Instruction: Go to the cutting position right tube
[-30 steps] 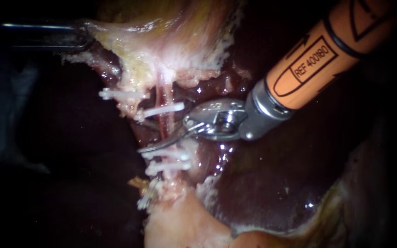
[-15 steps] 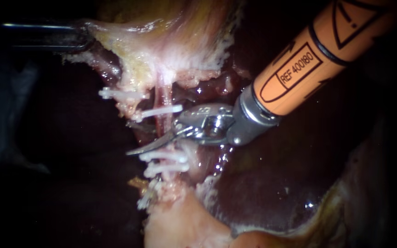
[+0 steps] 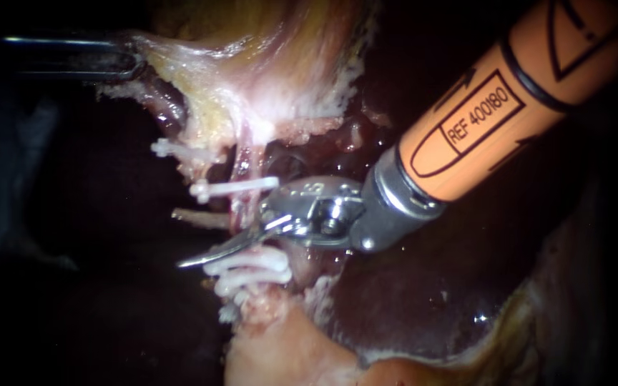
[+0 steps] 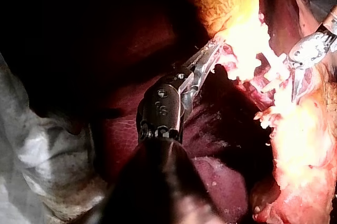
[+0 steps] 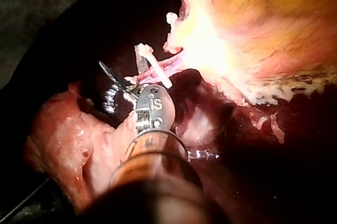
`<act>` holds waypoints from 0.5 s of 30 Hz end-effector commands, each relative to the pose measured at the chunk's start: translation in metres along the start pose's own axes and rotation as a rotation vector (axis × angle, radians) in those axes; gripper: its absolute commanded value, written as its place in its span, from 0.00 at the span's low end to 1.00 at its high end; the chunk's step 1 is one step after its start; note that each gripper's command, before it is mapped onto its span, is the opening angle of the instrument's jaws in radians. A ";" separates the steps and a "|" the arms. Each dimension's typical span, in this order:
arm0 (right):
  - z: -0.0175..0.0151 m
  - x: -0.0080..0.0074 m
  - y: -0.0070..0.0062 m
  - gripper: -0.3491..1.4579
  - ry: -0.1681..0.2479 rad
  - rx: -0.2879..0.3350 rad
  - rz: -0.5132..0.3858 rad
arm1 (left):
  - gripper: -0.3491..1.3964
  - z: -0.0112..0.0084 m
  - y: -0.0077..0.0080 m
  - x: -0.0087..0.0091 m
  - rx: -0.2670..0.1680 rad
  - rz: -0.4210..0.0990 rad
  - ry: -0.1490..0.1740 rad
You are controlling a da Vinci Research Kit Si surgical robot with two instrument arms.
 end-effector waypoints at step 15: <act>-0.0002 0.0004 -0.0003 0.89 0.004 0.001 0.003 | 0.00 0.0000 0.0000 0.0000 -0.001 0.000 0.000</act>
